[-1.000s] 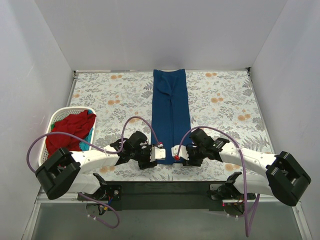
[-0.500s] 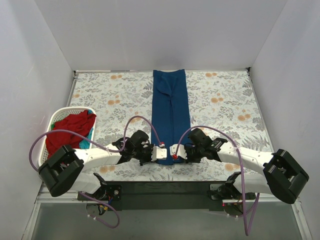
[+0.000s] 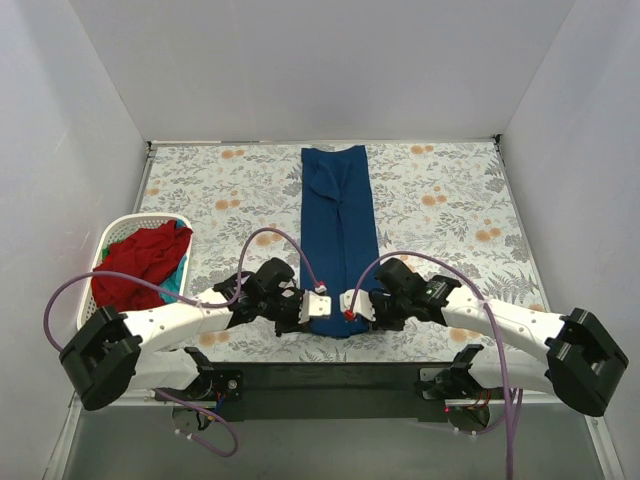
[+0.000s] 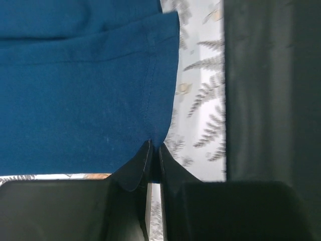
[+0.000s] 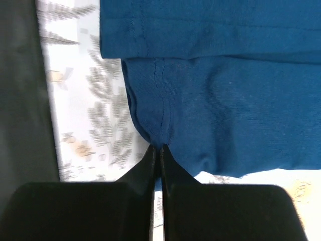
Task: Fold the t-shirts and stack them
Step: Fold the tshirt
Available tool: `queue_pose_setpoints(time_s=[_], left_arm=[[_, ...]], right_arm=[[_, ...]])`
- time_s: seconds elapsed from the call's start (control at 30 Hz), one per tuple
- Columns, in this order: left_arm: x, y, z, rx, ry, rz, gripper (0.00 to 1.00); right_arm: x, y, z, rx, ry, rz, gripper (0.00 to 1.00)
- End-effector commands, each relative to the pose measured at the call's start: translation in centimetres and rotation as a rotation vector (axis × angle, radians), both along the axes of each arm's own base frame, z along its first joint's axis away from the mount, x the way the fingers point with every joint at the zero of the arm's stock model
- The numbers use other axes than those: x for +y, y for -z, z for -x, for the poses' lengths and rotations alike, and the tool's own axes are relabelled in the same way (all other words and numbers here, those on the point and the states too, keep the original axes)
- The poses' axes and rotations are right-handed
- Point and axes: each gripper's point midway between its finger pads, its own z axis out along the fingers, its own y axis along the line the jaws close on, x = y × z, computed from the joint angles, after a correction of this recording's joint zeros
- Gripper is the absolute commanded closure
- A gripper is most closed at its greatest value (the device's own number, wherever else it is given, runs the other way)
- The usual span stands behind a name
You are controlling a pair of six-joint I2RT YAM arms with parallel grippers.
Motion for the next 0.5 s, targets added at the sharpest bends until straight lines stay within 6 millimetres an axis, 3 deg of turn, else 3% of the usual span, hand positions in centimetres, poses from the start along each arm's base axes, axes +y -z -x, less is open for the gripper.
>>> queue_pose_setpoints(time_s=[0.0, 0.1, 0.23, 0.47], left_arm=[[-0.5, -3.6, 2.7, 0.103, 0.042, 0.076, 1.00], [-0.9, -6.0, 2.9, 0.121, 0.018, 0.116, 1.00], [-0.6, -6.8, 1.9, 0.121, -0.007, 0.105, 1.00], [-0.9, -7.6, -3.5, 0.116, -0.075, 0.128, 1.00]], right_arm=[[1.2, -3.1, 1.6, 0.043, -0.005, -0.055, 0.99], [1.7, -5.0, 1.1, 0.029, 0.006, -0.075, 0.99], [1.8, -6.5, -0.1, -0.004, 0.016, -0.092, 0.99], [2.3, -8.2, -4.0, -0.045, 0.000, -0.126, 0.99]])
